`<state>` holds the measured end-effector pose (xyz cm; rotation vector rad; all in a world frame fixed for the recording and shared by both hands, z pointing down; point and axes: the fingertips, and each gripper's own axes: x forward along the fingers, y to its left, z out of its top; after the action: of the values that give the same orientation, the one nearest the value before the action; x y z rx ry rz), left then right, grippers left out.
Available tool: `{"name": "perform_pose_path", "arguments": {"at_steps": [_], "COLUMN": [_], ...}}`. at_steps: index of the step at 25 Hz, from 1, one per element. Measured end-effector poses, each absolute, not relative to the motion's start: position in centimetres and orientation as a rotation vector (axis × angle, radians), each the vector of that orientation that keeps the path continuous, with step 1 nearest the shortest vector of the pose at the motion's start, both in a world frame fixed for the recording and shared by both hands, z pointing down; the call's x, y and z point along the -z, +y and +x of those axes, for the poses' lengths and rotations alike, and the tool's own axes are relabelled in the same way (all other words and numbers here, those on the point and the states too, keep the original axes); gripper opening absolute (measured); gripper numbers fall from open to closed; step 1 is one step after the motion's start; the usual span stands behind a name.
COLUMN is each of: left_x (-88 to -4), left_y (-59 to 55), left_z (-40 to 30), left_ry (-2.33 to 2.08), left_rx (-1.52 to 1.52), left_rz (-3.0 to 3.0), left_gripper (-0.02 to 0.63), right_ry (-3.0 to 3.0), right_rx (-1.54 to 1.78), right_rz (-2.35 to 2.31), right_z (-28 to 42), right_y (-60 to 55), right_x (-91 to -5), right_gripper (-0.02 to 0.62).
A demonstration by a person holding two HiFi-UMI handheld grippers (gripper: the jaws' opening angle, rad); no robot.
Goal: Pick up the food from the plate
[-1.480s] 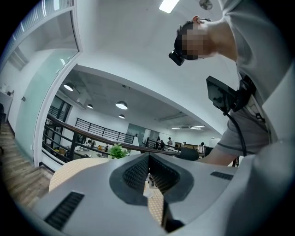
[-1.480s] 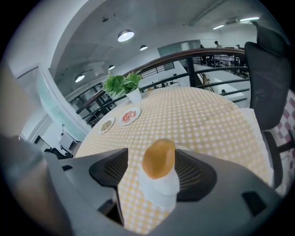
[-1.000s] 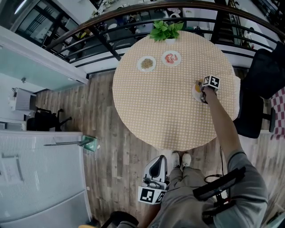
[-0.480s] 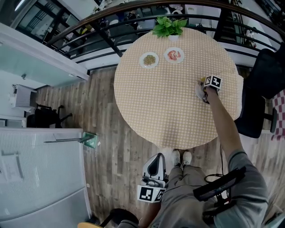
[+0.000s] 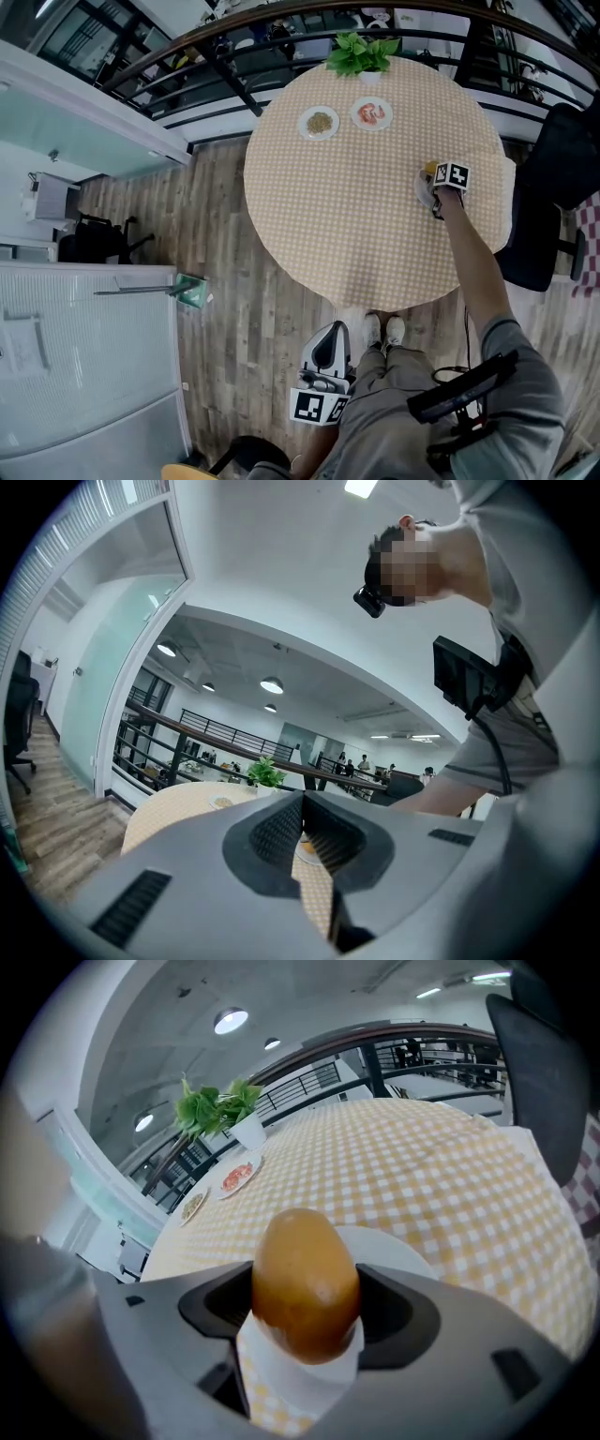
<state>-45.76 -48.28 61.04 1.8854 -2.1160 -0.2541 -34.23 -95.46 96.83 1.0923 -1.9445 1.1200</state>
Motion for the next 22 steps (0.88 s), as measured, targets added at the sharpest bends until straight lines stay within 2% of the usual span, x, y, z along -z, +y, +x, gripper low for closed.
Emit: {"name": "perform_pose_path", "arguments": {"at_steps": [10,22], "left_x": [-60.4,-55.6], "left_y": [-48.4,-50.2], "left_z": [-45.2,-44.7], "left_ry": [-2.098,-2.076], "left_rx": [0.264,0.310], "left_rz": [1.922,2.089], "left_gripper": [0.009,0.009], "right_ry": [-2.084,-2.496], "right_rx": [-1.107,-0.830], "right_rz": [1.085,0.907], "right_z": [-34.2,-35.0], "right_y": [-96.1,-92.4], "right_x": [-92.8,-75.1], "right_gripper": [0.334,0.334]}}
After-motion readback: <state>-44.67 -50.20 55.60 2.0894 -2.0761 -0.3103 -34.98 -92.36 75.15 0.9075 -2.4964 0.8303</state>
